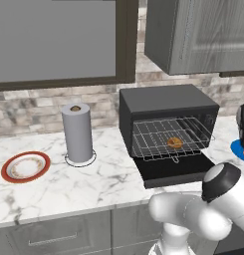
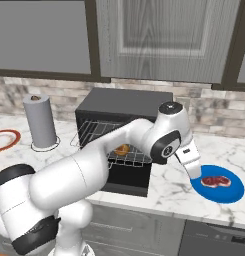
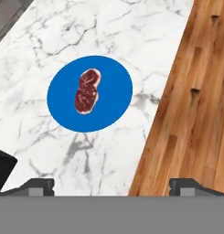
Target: Open the toaster oven door. Place the bread on the bottom rack in the toaster oven and place the steak on the top rack.
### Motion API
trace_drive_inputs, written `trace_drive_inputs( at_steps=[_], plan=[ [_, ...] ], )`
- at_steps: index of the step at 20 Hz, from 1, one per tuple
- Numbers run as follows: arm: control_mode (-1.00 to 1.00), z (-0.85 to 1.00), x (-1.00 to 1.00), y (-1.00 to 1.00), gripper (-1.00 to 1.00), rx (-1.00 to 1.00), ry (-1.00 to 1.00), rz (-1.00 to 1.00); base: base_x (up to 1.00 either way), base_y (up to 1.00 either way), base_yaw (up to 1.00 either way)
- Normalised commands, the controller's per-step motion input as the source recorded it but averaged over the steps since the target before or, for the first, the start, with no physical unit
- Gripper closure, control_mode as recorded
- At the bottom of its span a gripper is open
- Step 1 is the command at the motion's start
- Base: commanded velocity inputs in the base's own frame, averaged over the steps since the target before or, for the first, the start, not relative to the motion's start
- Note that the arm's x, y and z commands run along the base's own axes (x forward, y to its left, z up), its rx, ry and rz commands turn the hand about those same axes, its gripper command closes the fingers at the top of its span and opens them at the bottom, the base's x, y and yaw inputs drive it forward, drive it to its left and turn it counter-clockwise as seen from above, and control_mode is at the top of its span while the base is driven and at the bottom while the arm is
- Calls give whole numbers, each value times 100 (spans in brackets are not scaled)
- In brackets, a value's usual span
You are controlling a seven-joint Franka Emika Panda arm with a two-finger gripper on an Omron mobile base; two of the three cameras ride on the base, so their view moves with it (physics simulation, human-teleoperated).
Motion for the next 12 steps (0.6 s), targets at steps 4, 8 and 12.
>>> trace_drive_inputs(
  at_steps=[4, 8, 12],
  plan=[
    [-100, -6, 8, -7, -100, 0, 2, -7, 0, 0, 0],
    [-100, -24, 16, -27, -100, 8, 25, -4, 0, 0, 0],
    [-100, -4, 6, -32, -100, 21, 23, 0, 0, 0, 0]
  ],
)
